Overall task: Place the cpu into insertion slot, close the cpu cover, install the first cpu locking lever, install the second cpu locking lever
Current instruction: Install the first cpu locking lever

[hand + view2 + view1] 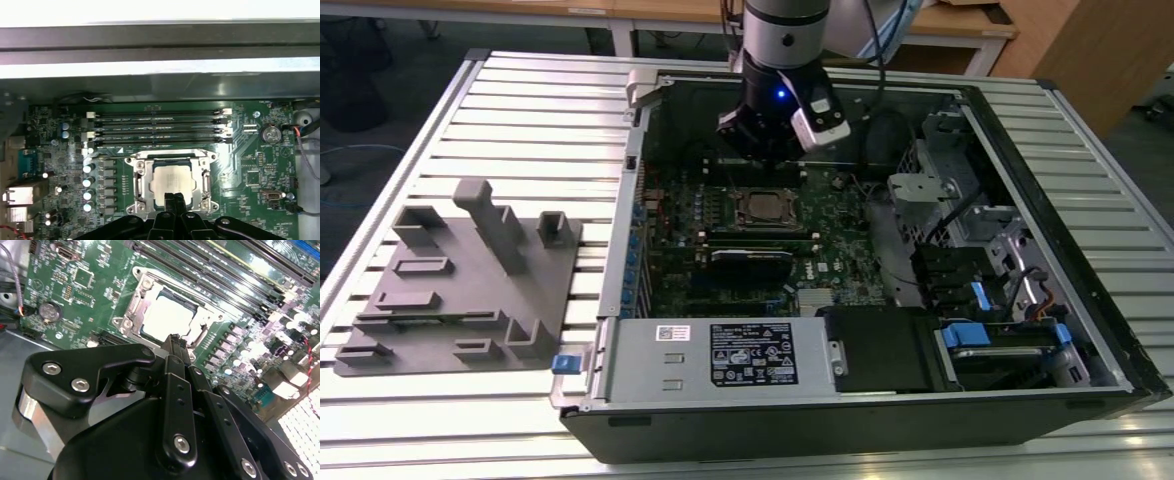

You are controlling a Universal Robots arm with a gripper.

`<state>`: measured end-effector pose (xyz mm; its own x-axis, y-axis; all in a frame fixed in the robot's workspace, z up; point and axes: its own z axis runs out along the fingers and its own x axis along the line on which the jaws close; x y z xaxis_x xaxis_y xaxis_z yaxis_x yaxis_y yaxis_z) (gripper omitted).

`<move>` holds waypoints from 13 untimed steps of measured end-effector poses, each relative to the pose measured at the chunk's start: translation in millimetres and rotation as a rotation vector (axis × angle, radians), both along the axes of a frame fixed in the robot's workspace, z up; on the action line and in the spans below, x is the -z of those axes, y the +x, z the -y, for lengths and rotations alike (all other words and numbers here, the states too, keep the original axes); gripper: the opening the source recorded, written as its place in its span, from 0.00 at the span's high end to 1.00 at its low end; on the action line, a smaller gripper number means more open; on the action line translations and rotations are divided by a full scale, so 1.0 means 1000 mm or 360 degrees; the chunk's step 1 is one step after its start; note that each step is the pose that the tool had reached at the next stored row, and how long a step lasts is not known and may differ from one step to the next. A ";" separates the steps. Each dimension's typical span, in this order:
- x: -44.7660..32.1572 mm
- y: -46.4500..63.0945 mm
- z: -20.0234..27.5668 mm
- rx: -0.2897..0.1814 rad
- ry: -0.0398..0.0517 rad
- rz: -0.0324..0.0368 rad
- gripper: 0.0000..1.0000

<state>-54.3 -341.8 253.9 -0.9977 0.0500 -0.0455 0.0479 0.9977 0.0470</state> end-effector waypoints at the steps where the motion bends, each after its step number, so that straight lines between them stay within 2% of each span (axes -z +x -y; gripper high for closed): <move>1: 0.0000 -0.002 0.0000 0.0000 0.0000 0.0000 0.89; 5: 0.0001 -0.008 -0.0001 0.0000 0.0000 0.0003 0.89; 13: -0.0003 -0.009 0.0000 0.0000 0.0000 0.0003 0.89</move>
